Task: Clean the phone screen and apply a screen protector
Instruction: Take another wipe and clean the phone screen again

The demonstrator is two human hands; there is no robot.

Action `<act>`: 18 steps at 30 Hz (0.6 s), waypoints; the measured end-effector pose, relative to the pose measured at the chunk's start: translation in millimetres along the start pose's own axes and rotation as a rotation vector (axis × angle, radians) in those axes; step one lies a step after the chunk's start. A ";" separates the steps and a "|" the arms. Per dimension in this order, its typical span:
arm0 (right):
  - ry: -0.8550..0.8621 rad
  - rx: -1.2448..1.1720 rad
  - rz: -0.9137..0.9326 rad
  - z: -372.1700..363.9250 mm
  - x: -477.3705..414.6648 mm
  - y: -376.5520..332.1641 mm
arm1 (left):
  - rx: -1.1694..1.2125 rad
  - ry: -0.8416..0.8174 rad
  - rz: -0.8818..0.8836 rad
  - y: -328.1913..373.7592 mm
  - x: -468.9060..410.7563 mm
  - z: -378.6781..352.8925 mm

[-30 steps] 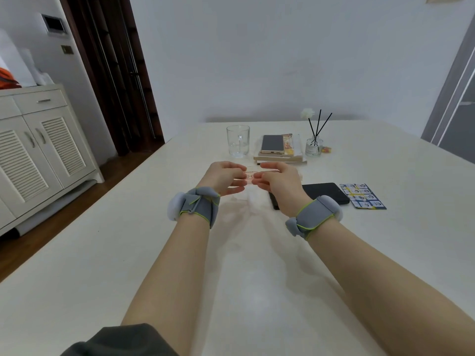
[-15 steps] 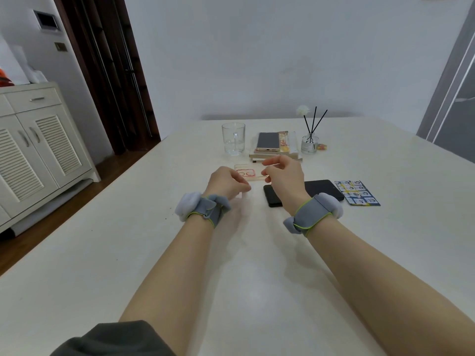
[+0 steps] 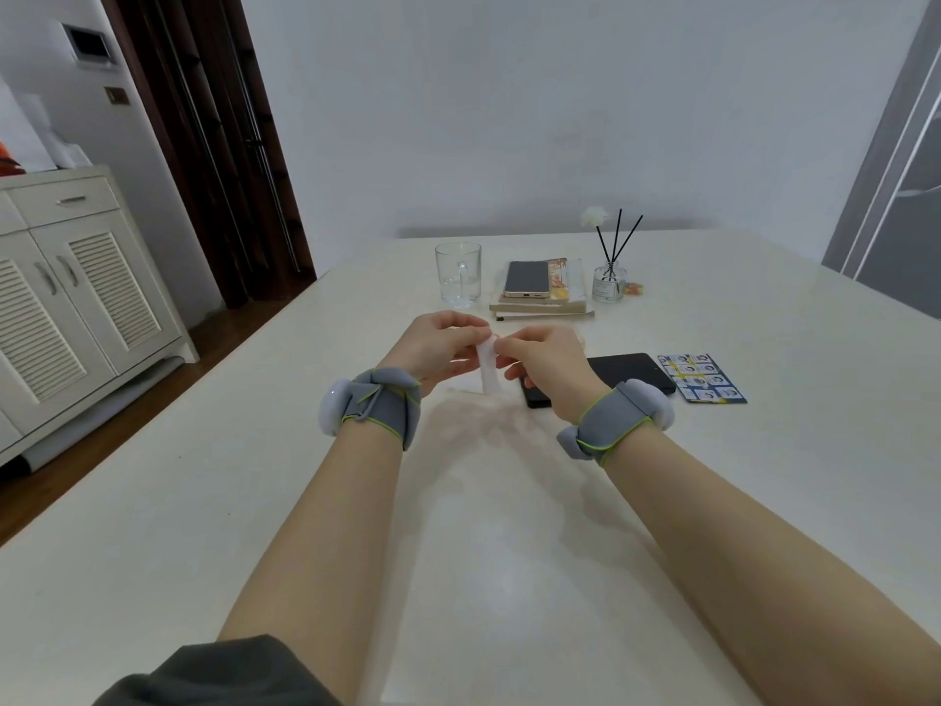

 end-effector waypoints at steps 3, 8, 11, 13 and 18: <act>0.047 0.027 0.029 2.5 0.2 -0.9 | 0.027 -0.018 0.010 0.2 0.7 -0.9; 0.081 0.073 0.039 1.9 -0.5 -1.0 | 0.062 0.007 0.015 -0.1 1.7 0.1; 0.051 0.039 0.043 0.5 0.2 -1.9 | 0.063 0.037 0.002 0.1 1.6 0.9; 0.043 0.023 0.058 0.1 1.3 -2.4 | 0.070 0.046 -0.006 0.0 1.7 1.0; 0.113 0.020 0.112 3.4 1.5 -3.9 | 0.120 0.047 -0.006 0.3 2.0 1.6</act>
Point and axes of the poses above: each hand's wrist, its own x-axis away from the middle knuckle, its own z-axis out of the back of the hand, y = z × x, the point moved 3 cm from there along -x, towards the middle knuckle, and after that the axes turned 10 degrees about z, right-handed, at the moved point
